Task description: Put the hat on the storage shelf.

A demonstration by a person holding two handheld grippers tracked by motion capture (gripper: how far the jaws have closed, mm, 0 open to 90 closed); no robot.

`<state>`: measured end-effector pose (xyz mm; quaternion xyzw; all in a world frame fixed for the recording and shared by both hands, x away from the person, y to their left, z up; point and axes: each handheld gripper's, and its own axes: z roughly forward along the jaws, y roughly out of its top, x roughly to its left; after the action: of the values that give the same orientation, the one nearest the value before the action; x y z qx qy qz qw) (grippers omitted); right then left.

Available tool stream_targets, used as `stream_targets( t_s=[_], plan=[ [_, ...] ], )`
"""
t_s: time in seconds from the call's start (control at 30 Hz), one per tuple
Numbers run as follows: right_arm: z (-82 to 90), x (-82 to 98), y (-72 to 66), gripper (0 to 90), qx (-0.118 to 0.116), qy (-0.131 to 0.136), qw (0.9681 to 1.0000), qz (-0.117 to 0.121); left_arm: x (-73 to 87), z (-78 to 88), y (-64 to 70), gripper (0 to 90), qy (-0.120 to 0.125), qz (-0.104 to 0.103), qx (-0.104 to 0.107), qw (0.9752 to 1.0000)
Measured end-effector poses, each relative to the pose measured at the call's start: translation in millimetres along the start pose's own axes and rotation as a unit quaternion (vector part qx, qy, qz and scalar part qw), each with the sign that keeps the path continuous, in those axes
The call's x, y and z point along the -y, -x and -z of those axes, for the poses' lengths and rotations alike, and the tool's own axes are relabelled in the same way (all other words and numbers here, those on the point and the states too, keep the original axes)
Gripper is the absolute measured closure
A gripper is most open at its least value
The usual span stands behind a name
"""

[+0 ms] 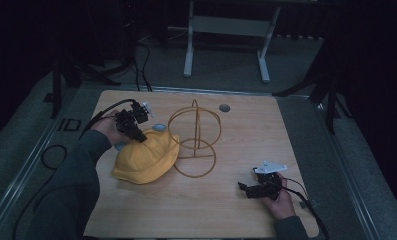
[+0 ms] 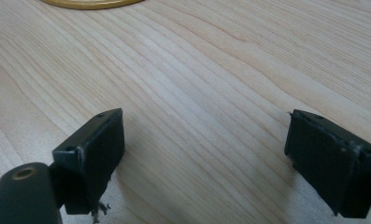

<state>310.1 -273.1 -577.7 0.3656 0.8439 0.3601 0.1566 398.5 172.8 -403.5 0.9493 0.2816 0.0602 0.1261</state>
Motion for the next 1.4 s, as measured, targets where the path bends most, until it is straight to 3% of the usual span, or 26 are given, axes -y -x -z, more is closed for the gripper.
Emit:
stream_targets(
  t_s=[0.2, 0.4, 1.07, 1.4],
  plan=[
    [0.0, 0.0, 0.0, 11.9, 0.000, 0.000, 1.0000, 0.000, 6.8, 7.9, 1.7, 83.5, 0.005, -0.015, -0.017, 0.9997],
    [0.0, 0.0, 0.2, 11.9, 0.000, 0.000, 1.0000, 0.001, 12.3, 14.9, 3.0, 83.4, 0.011, -0.030, -0.016, 0.9994],
    [-0.1, 0.0, 0.2, 11.9, 0.000, 0.001, 1.0000, 0.002, 30.9, 37.3, -3.7, 83.3, 0.041, -0.021, -0.026, 0.9986],
    [-0.1, 0.0, 0.2, 11.9, 0.000, 0.000, 1.0000, 0.001, 34.6, 44.8, -5.2, 83.2, 0.048, -0.031, -0.033, 0.9978]
  ],
)
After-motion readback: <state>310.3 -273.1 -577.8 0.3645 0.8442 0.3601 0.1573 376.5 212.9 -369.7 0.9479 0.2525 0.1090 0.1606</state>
